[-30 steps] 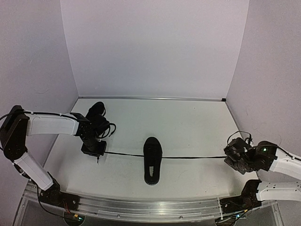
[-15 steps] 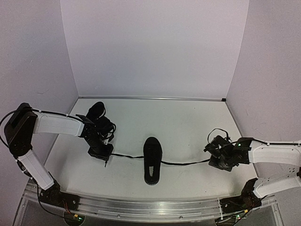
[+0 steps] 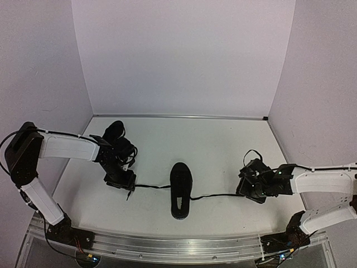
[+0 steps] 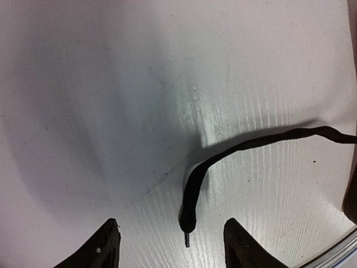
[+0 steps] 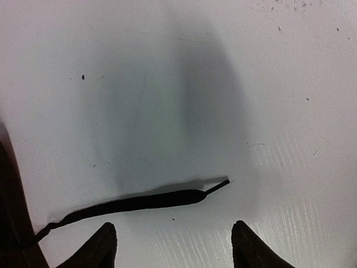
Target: Tie the shoes
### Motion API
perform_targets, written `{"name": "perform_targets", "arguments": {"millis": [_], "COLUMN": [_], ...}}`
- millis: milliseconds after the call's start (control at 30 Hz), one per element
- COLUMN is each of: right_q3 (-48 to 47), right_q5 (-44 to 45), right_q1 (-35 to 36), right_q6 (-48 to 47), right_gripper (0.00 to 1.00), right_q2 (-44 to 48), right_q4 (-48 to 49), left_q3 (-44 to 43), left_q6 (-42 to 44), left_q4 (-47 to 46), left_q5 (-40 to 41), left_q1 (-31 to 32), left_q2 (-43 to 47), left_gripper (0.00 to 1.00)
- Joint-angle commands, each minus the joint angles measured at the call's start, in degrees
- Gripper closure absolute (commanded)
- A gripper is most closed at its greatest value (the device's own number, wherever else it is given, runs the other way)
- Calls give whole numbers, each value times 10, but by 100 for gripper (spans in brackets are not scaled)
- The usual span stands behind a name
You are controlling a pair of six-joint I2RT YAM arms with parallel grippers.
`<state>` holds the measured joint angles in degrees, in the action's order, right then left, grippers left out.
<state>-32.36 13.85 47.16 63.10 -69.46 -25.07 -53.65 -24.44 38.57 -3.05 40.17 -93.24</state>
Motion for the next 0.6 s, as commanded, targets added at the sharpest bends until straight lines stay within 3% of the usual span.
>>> {"name": "perform_targets", "arguments": {"millis": [0, 67, 200, 367, 567], "right_q3": [11, 4, -24, -50, -67], "right_q5": [7, 10, -21, -84, -132], "right_q1": [-3, -4, -4, -3, -4], "right_q6": [-14, -61, -143, -205, -248], "right_gripper": [19, 10, 2, 2, 2], "right_q2": [78, 90, 73, 38, 19], "right_q4": [21, 29, 55, 105, 148], "left_q3": [-12, -13, -20, -40, -12], "left_q6": [6, 22, 35, 22, 91], "left_q4": [24, 14, -26, -81, -204], "left_q5": [56, 62, 96, 137, 112], "left_q1": [-10, -10, -10, -9, -10], "left_q2": [67, 90, 150, 209, 279], "left_gripper": [22, 10, 2, 0, 0]}}
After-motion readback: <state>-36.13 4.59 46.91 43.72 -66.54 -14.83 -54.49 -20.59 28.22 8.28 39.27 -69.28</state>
